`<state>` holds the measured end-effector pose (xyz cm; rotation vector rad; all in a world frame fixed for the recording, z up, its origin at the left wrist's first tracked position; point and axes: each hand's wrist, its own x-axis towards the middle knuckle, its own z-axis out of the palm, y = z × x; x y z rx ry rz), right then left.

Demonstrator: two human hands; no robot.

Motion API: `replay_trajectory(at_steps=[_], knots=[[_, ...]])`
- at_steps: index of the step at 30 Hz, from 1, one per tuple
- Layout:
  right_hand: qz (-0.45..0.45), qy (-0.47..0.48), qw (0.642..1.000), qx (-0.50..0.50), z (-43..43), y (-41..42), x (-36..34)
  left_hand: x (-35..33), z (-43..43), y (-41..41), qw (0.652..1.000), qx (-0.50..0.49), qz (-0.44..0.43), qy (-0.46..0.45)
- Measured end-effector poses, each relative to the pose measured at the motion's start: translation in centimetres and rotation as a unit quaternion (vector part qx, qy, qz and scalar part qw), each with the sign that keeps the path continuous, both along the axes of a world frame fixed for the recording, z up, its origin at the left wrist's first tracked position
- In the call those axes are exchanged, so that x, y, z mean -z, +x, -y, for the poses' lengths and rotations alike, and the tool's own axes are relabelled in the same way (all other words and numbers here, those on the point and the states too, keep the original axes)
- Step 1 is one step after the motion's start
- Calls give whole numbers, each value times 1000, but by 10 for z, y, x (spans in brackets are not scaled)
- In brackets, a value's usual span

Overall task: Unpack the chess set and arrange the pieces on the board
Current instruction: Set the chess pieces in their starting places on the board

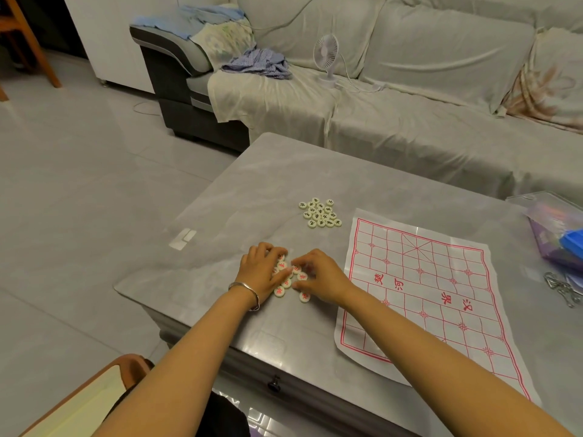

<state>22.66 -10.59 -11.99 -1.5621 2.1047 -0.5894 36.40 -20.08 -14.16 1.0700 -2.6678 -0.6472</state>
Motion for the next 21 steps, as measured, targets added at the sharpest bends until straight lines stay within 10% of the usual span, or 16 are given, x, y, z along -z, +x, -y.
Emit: replay_trajectory(at_steps=[21], knots=[[8,-116,992,42,-7,-14,7,-20,8,9,987,46,-69,136]])
